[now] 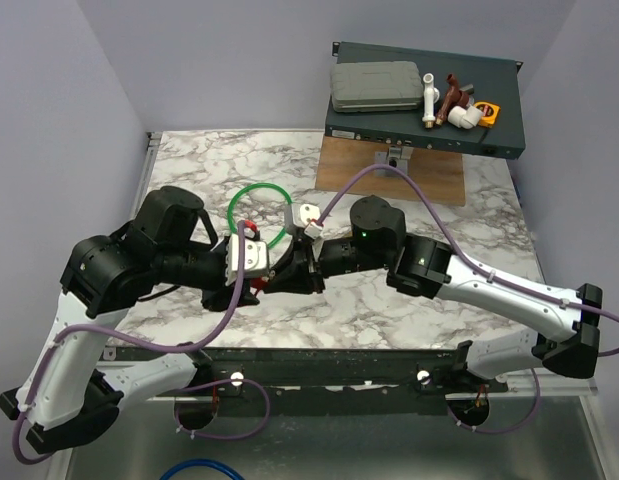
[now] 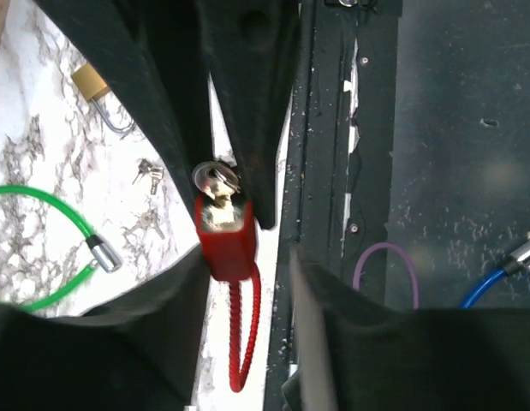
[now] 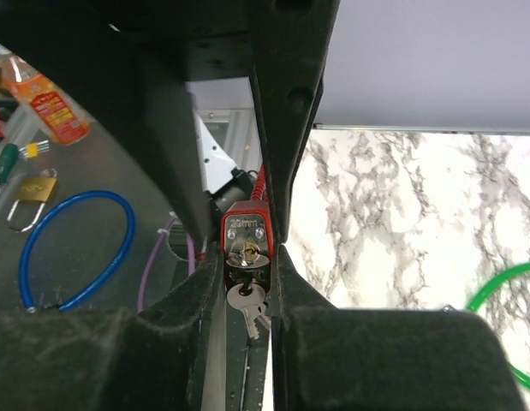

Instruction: Unlock with the key

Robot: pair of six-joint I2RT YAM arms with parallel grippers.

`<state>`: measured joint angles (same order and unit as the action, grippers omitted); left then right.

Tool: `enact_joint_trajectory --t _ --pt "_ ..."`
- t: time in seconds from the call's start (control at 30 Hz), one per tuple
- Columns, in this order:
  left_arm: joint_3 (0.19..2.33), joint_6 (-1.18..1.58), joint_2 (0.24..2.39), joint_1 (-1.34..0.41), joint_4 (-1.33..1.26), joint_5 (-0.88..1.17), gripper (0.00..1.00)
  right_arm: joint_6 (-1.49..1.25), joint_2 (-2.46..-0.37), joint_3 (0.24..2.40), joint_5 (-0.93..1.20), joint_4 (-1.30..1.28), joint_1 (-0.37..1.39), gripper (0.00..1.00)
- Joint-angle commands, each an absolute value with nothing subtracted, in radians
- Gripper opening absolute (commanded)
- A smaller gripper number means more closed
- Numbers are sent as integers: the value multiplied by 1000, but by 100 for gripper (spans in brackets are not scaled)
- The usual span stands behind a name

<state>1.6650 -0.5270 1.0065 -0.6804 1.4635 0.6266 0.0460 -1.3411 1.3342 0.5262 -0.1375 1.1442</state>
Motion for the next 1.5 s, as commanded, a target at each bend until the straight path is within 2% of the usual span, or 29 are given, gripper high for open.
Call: enact_joint_trajectory --t 0.0,0.03,0.1,0.2,0.3,0.37,0.4,0.47,0.6,0.67,0.73,0.77,0.8,1.03,1.27,1.4,1.47 --pt "1690 -523 962 -680 1490 675 49 13 -1290 1293 432 -54 1130 1" --pt "1695 -516 961 -680 1486 654 53 7 -1285 1285 430 -47 1131 1" --pt "1694 -506 952 -680 1479 606 74 3 -1270 1271 425 -32 1132 1" --pt "1654 -506 925 -679 1444 558 76 -36 -1252 1256 427 -10 1131 1" --pt "1621 -505 917 -672 1407 529 64 -65 -1251 1249 442 32 1130 1" --pt "1603 -494 919 -672 1376 481 50 -89 -1250 1241 458 62 1130 1" --pt "1601 -491 919 -670 1357 462 46 -101 -1250 1233 465 84 1131 1" --pt "1602 -487 916 -670 1327 425 40 -128 -1251 1220 484 120 1131 1" --pt "1615 -476 918 -667 1303 428 37 -182 -1253 1186 503 198 1131 1" --pt "1610 -482 921 -667 1307 433 29 -203 -1253 1172 509 228 1130 1" --pt "1607 -485 916 -665 1311 446 14 -216 -1253 1161 502 242 1131 1" --pt "1607 -488 914 -663 1314 455 3 -224 -1250 1148 493 256 1131 1" --pt "1605 -493 911 -661 1320 462 0 -237 -1243 1131 479 276 1131 1" --pt "1545 -492 863 -626 1350 476 0 -367 -1162 927 328 569 1131 1" --pt "1505 -502 836 -613 1386 453 0 -377 -1119 878 257 583 1131 1" --pt "1534 -503 847 -611 1390 464 0 -404 -1146 889 322 585 1130 1" --pt "1577 -513 869 -611 1403 480 0 -406 -1181 939 374 538 1130 12"
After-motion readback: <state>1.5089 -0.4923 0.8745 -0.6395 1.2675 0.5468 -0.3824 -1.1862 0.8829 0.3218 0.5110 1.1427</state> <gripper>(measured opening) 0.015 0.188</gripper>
